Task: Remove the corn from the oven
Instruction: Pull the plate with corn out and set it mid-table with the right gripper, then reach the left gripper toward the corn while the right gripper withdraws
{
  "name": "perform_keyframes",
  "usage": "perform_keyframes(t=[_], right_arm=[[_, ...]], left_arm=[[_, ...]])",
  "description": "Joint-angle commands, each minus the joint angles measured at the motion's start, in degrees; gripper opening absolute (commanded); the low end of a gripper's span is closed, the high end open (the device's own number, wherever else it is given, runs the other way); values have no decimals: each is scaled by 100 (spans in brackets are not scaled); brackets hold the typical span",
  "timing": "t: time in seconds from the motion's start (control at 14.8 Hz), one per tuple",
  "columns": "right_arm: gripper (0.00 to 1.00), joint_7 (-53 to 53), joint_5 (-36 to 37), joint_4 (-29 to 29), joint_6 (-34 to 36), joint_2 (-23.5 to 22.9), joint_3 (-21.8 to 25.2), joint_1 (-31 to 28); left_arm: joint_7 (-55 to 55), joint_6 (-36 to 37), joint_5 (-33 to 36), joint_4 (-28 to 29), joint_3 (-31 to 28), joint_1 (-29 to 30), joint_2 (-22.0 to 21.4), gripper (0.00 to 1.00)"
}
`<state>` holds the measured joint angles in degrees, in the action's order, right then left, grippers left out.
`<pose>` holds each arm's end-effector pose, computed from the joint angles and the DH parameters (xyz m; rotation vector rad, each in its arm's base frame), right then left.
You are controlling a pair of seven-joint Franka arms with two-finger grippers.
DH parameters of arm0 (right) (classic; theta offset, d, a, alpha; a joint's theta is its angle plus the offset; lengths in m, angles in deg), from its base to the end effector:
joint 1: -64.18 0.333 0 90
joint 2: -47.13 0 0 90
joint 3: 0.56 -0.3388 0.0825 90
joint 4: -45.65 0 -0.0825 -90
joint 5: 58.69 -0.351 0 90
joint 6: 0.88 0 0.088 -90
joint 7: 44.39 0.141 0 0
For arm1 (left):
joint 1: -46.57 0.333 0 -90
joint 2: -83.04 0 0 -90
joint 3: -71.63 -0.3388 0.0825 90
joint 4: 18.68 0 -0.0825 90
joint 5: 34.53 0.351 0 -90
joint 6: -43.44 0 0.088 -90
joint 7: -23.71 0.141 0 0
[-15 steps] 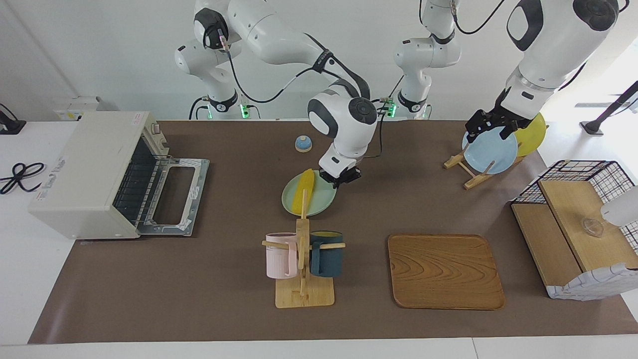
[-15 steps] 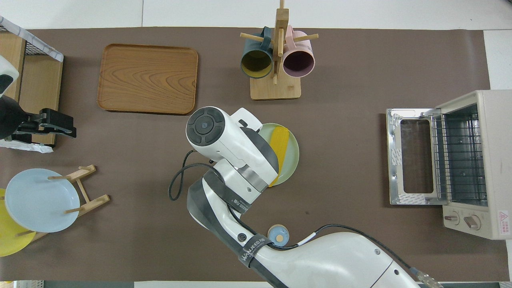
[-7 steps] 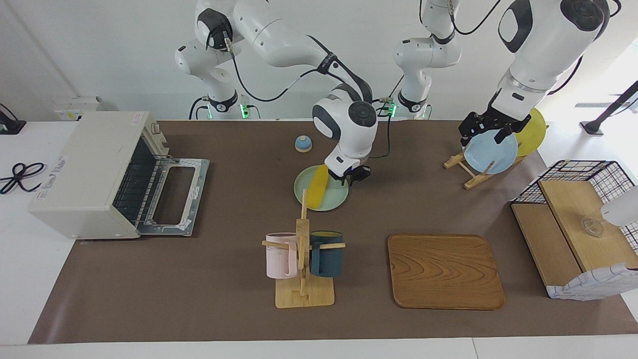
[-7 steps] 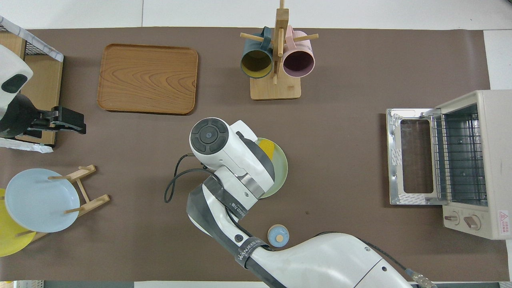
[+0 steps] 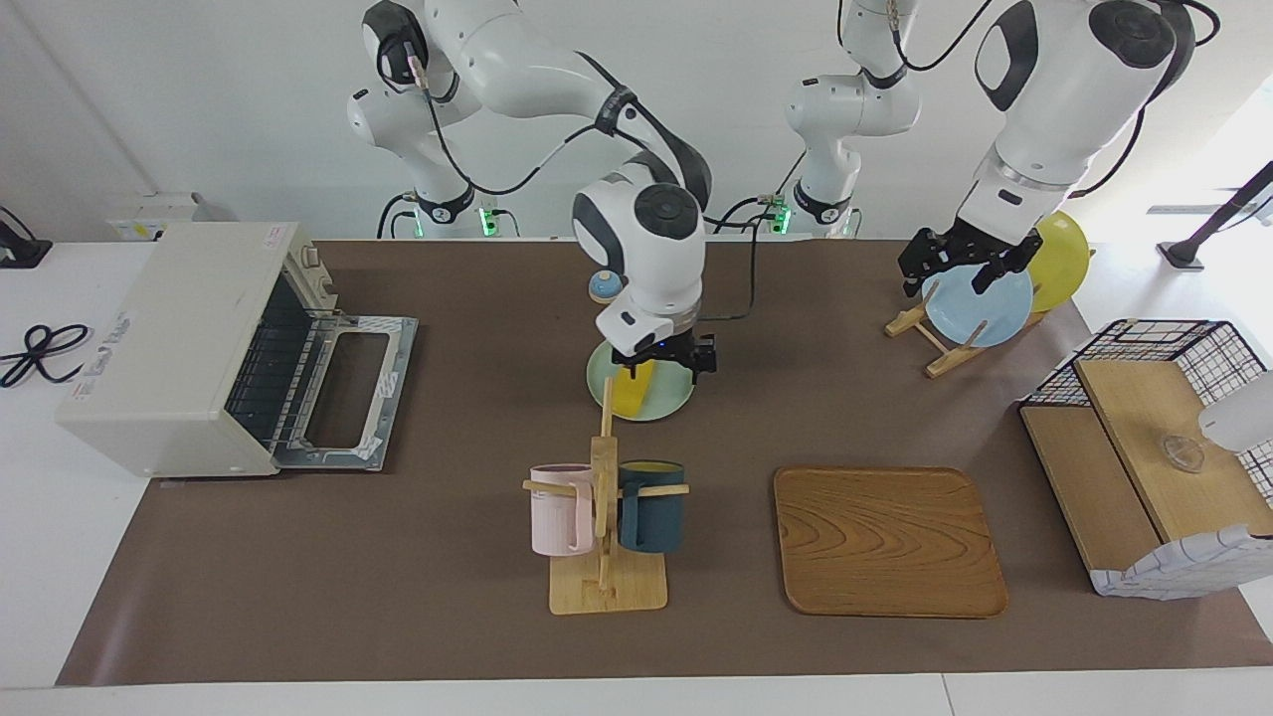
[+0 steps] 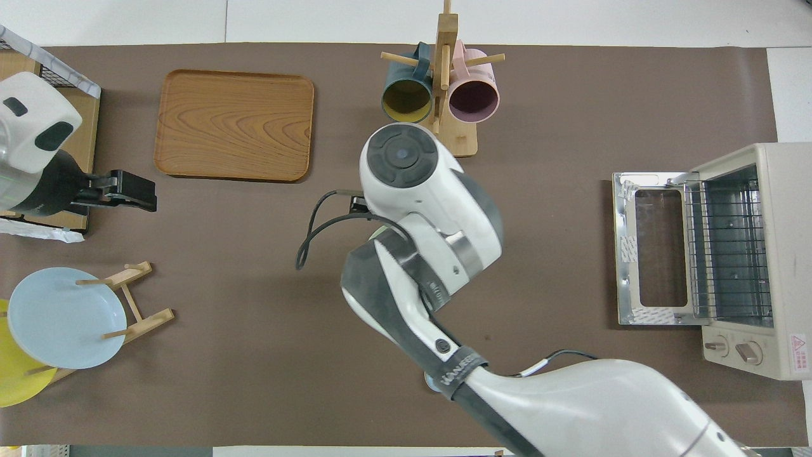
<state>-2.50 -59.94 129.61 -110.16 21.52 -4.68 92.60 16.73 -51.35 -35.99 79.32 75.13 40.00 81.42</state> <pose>0.5646 0.3541 0.4223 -3.0902 0.2748 0.0534 0.5064 -0.0938 0.5736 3.1209 -0.0802 -0.0484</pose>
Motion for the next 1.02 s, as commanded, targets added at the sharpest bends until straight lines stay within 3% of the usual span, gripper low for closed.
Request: perform_keyframes(t=[0.0,0.34,0.54,0.75,0.95], right_arm=[[100,-698,-139,173,729,652,-80,-817],[100,-1472,-105,155,1785,1355,-71,-1760],[100,-2576,-69,76,2340,1681,16,-2260],[100,-2922,1,94,2840,2032,446,-2323],[100,-3309,19,304,3017,2341,561,-2349]], left_arm=[[48,-407,-117,421,-50,-378,-128,100],[-110,-1136,-644,817,-59,-1143,-6,100],[-548,-1681,-786,888,-59,-1766,371,100],[-901,-2218,-786,845,-59,-2268,802,100],[-997,-2639,-821,756,-59,-2664,1189,100]])
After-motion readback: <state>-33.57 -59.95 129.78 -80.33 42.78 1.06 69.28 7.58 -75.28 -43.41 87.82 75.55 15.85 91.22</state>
